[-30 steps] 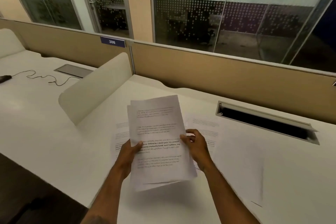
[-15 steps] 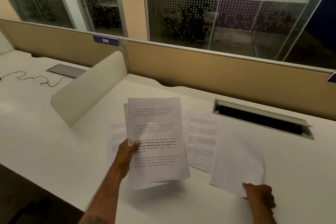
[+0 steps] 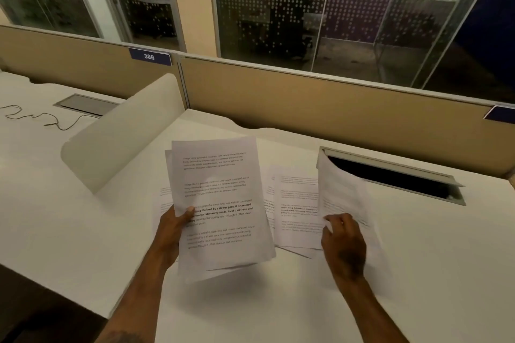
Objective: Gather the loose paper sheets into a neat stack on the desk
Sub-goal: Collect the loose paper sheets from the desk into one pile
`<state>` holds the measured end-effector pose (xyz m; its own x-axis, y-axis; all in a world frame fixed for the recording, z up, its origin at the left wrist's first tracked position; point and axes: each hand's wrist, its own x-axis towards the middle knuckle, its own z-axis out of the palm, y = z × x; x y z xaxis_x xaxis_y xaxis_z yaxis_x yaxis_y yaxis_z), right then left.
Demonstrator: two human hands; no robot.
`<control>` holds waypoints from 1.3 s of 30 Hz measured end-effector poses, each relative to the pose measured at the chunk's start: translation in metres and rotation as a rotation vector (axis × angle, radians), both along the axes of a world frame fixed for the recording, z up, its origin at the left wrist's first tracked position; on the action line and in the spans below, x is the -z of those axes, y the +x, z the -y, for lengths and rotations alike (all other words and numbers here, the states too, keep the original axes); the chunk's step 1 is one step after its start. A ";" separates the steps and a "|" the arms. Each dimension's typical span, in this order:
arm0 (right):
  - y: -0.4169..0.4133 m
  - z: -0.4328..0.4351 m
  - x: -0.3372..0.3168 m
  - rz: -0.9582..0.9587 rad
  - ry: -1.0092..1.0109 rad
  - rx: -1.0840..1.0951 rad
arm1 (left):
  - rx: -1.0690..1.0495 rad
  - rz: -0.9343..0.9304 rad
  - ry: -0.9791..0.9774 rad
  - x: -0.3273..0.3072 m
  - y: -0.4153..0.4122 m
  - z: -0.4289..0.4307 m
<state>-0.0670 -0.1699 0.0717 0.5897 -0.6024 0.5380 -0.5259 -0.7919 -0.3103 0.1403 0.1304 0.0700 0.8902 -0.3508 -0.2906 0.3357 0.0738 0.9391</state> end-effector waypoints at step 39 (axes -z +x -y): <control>0.086 0.110 0.051 -0.321 0.895 0.324 | -0.088 -0.029 0.058 0.009 0.027 0.013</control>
<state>0.0191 -0.2799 0.0204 0.3630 -0.8647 -0.3472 -0.8382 -0.1403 -0.5269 0.1674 0.1171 0.0612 0.9079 -0.2531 -0.3341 0.3571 0.0500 0.9327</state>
